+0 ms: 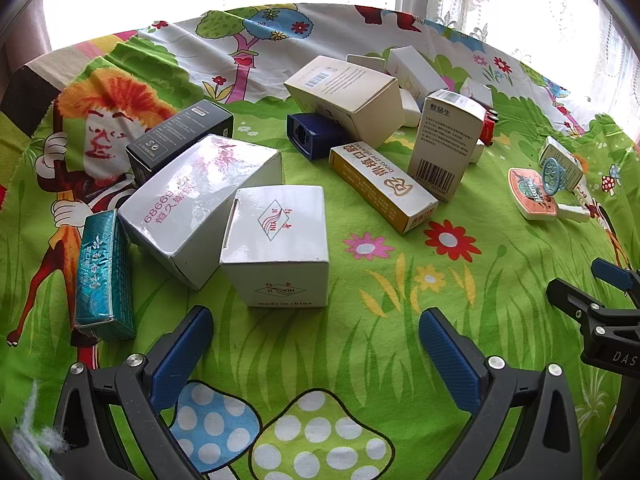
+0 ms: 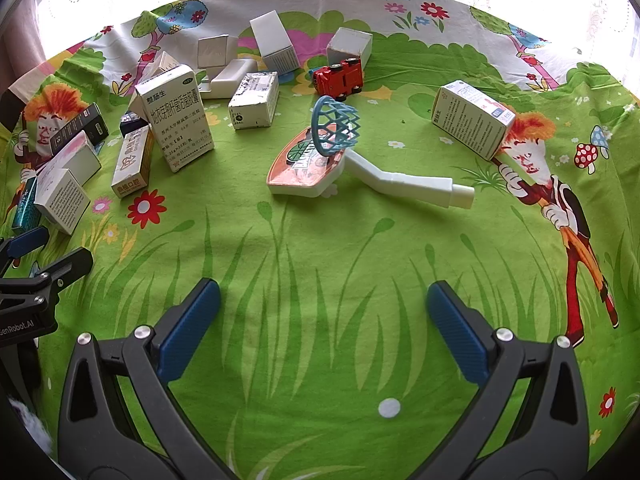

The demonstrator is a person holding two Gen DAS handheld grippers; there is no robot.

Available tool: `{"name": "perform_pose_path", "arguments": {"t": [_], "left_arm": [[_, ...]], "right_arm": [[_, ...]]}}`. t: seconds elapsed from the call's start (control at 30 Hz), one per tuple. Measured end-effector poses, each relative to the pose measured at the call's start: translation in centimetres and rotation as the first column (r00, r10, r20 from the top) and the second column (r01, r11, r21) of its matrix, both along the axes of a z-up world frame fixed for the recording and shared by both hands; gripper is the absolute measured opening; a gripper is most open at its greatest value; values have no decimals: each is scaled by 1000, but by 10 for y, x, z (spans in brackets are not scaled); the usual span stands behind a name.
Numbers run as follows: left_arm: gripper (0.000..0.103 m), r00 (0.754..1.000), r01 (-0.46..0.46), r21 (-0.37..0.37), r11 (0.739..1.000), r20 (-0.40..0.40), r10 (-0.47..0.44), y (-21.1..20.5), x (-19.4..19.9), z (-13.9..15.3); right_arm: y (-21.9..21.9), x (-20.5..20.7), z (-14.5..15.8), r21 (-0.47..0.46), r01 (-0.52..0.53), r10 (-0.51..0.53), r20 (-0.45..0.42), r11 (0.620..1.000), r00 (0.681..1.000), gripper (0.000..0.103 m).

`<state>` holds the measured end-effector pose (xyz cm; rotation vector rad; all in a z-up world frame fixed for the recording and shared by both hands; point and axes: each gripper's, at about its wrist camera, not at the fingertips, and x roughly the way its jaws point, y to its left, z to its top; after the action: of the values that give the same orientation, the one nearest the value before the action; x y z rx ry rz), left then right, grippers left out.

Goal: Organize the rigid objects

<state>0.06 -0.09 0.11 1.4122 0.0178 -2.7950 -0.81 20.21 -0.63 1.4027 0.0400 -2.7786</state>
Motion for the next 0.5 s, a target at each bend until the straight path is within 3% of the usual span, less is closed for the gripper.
{"name": "perform_pose_path", "arguments": {"t": [0.5], "left_arm": [[103,1000,-1,1,1000,0,1,0,0,0]], "right_arm": [[0,0,0,1,2,-2,0,1000,1000,103]]}}
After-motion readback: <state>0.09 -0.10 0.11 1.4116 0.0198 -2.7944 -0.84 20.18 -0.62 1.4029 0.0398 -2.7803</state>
